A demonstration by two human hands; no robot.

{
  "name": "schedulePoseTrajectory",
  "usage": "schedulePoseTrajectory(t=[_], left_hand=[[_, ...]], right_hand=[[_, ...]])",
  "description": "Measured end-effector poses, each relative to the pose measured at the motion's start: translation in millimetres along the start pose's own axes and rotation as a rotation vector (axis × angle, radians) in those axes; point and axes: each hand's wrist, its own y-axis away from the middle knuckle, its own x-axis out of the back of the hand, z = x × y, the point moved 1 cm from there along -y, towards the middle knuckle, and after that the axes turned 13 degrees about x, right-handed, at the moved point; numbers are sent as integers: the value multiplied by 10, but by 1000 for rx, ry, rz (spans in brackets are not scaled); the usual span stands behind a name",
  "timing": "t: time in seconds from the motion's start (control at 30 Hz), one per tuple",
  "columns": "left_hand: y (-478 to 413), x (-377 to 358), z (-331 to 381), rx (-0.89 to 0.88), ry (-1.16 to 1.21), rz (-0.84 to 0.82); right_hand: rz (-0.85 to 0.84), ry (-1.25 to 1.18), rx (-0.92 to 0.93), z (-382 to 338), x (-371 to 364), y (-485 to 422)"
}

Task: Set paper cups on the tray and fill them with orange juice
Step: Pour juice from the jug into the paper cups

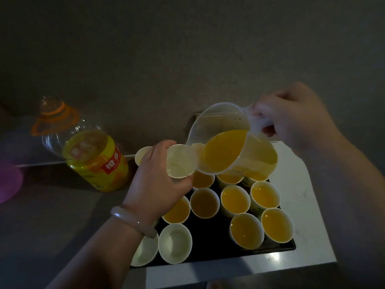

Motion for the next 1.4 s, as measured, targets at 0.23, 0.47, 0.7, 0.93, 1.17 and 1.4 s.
schedulePoseTrajectory(t=[0.23, 0.47, 0.7, 0.93, 1.17, 1.4], left_hand=[[-28, -33, -32, 17, 8, -37], [-10, -27, -42, 20, 28, -47], [-3, -22, -43, 42, 29, -53], [21, -36, -28, 71, 16, -83], [7, -41, -35, 74, 18, -99], [-3, -46, -47, 69, 20, -101]], right_hand=[[-56, 111, 7, -100, -41, -30], [-97, 173, -2, -148, -53, -61], [-158, 206, -1, -206, -51, -85], [-237, 253, -10, -255, -87, -105], [-238, 278, -28, -280, -116, -129], [-242, 288, -40, -291, -123, -141]])
